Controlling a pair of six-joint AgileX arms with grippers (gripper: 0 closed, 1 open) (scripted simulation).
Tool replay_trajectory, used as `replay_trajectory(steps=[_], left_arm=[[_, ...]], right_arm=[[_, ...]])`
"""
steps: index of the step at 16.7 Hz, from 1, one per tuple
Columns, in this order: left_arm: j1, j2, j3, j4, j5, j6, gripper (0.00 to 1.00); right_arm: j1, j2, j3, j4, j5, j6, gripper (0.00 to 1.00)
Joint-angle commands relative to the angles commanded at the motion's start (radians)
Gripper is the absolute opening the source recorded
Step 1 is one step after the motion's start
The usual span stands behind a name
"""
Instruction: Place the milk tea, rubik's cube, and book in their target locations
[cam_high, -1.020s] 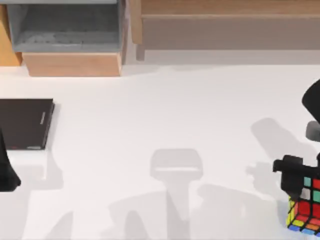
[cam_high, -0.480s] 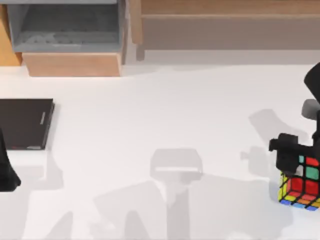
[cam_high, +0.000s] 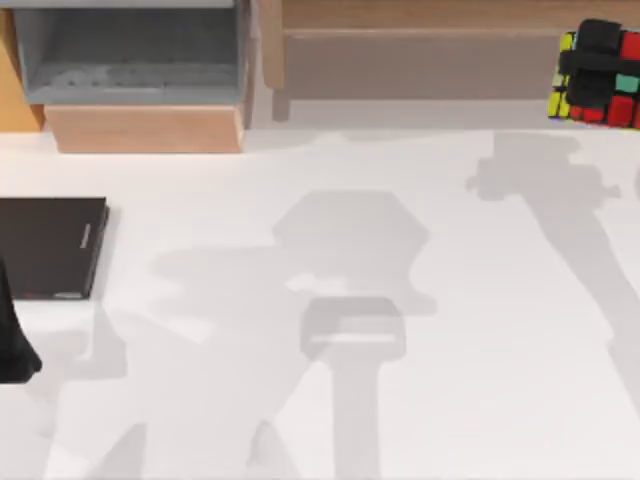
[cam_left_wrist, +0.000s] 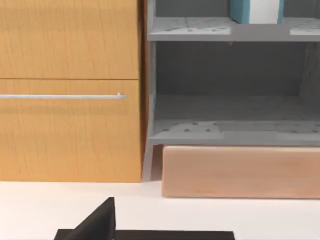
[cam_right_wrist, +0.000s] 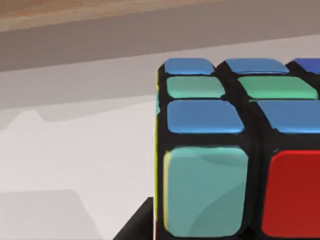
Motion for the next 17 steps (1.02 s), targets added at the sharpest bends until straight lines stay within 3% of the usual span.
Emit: replay_trajectory(steps=[8,17], left_arm=[[0.0,0.0,0.0,0.0,0.0,0.0,1.0],[0.0,0.0,0.0,0.0,0.0,0.0,1.0]], right_arm=[[-0.132,0.006,0.204,0.485,0.04,-0.274,0.0],[-0.146,0.022,0.235,0.532,0.032,-0.3,0.0]])
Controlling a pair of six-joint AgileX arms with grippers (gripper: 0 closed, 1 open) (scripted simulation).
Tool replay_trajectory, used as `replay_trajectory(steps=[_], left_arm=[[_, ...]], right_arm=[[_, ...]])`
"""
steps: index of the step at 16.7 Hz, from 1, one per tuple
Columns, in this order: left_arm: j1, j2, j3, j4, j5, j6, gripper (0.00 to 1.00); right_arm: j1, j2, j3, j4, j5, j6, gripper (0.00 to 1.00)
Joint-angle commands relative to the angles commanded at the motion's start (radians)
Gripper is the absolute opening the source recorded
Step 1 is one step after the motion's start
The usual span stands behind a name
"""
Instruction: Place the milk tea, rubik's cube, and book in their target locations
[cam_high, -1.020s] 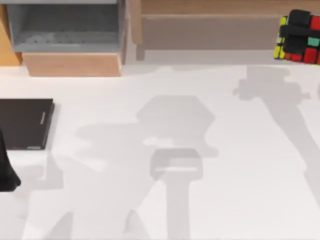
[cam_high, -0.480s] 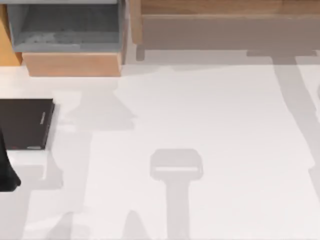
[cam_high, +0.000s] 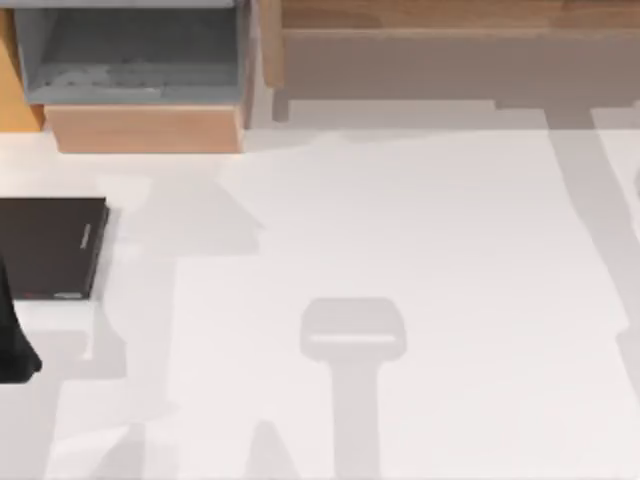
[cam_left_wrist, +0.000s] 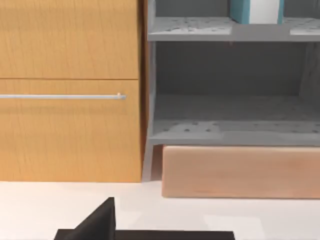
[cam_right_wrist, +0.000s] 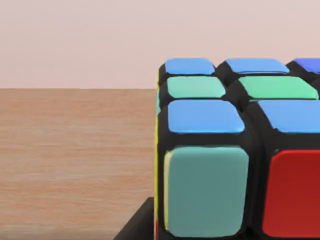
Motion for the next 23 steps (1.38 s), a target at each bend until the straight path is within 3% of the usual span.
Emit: replay_trajectory(steps=[11,18,23], left_arm=[[0.0,0.0,0.0,0.0,0.0,0.0,1.0],[0.0,0.0,0.0,0.0,0.0,0.0,1.0],[0.0,0.0,0.0,0.0,0.0,0.0,1.0]], right_arm=[[-0.028,0.322,0.366,-0.029,-0.021,-0.021,0.0],[-0.026,0.378,0.406,-0.05,-0.006,-0.002,0.0],[-0.026,0.378,0.406,-0.05,-0.006,-0.002,0.38]])
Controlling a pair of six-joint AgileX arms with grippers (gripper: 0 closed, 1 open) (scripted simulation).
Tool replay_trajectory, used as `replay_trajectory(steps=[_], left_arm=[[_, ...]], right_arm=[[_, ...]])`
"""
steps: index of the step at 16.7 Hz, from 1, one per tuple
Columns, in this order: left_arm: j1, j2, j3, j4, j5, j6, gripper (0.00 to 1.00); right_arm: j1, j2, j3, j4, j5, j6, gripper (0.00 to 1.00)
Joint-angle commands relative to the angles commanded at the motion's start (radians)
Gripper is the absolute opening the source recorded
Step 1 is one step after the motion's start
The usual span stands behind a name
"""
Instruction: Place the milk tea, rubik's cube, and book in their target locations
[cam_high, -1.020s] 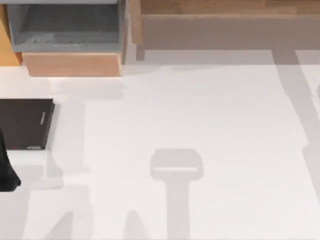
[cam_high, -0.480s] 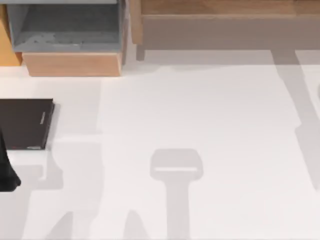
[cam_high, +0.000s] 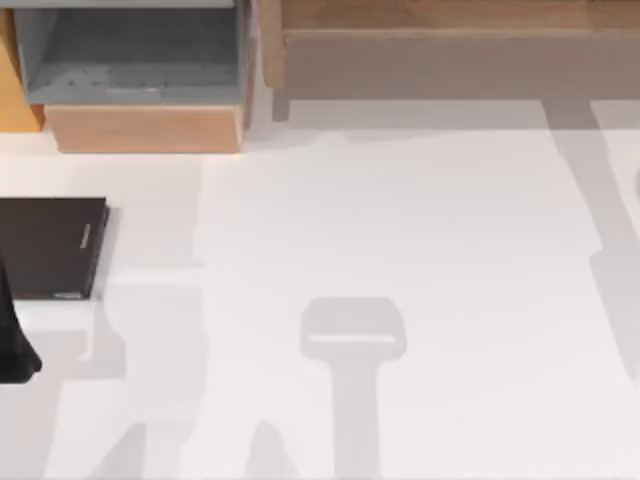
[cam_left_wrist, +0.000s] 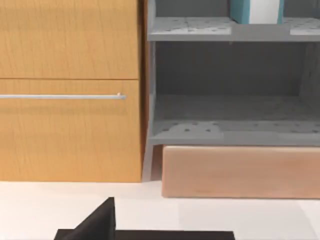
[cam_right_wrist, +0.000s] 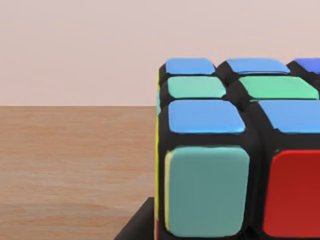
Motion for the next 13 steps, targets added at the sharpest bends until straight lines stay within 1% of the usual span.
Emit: replay_trajectory(steps=[8,9,13], left_arm=[[0.0,0.0,0.0,0.0,0.0,0.0,1.0],[0.0,0.0,0.0,0.0,0.0,0.0,1.0],[0.0,0.0,0.0,0.0,0.0,0.0,1.0]], right_arm=[[0.0,0.0,0.0,0.0,0.0,0.0,0.98],[0.0,0.0,0.0,0.0,0.0,0.0,1.0],[0.0,0.0,0.0,0.0,0.0,0.0,1.0]])
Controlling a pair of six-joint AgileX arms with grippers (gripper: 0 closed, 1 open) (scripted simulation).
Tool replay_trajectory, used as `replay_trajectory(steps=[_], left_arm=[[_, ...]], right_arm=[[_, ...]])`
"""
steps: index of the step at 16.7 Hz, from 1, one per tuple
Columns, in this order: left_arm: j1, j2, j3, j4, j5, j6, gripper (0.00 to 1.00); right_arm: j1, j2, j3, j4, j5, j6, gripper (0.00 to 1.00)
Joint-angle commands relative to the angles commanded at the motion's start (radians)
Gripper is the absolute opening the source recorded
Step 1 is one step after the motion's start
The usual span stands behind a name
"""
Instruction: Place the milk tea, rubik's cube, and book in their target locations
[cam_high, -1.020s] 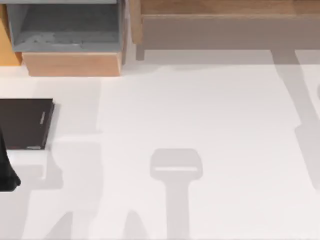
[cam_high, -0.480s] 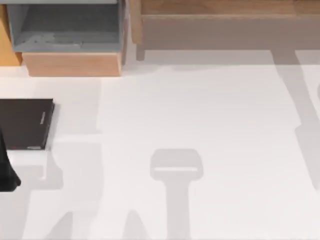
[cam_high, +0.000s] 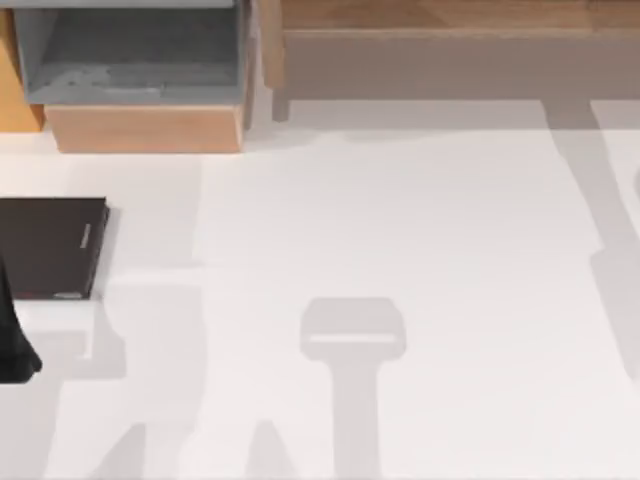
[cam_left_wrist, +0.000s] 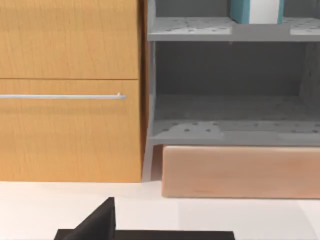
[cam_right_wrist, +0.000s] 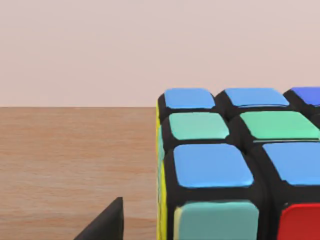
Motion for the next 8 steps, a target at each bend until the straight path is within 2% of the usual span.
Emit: replay_trajectory(steps=[8], left_arm=[[0.0,0.0,0.0,0.0,0.0,0.0,1.0]], right_arm=[[0.0,-0.054,-0.066,0.011,0.005,0.0,1.0]])
